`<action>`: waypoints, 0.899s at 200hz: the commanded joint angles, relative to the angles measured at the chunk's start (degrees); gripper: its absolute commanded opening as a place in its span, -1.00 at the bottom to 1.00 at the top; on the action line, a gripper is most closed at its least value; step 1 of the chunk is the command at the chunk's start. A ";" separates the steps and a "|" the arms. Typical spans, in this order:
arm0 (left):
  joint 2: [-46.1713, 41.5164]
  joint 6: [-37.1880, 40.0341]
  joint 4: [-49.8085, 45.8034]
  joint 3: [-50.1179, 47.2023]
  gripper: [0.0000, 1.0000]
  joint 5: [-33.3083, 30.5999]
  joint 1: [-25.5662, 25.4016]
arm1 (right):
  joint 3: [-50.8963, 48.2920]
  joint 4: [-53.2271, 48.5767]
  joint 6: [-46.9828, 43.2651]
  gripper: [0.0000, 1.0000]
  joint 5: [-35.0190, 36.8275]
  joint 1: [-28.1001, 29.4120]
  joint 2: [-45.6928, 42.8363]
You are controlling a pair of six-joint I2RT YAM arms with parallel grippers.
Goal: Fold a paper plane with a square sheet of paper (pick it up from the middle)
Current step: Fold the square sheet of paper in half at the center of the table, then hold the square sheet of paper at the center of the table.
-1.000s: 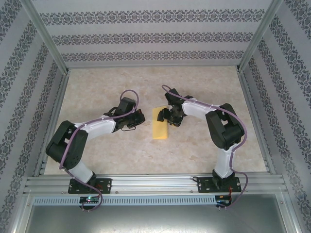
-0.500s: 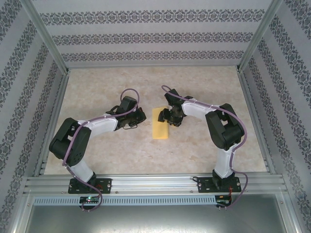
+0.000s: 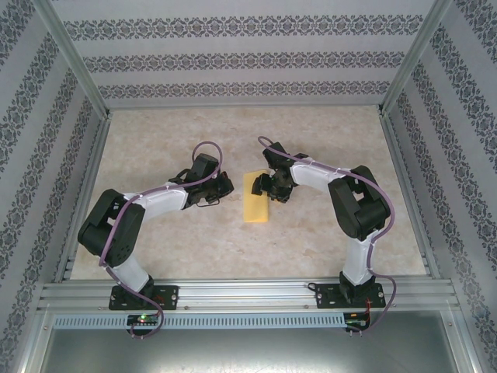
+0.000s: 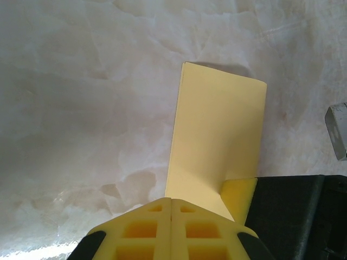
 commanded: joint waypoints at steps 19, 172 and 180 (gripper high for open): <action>2.36 0.41 3.79 1.68 -1.00 5.35 -0.20 | -1.28 -3.69 -0.89 0.33 3.56 0.12 4.81; 15.03 -3.09 5.02 9.48 -1.00 12.10 -1.75 | -1.39 -4.00 -1.15 0.35 3.63 0.15 4.96; 15.28 -3.15 5.15 9.49 -1.00 12.28 -1.78 | -1.38 -4.04 -1.14 0.35 3.63 0.18 5.01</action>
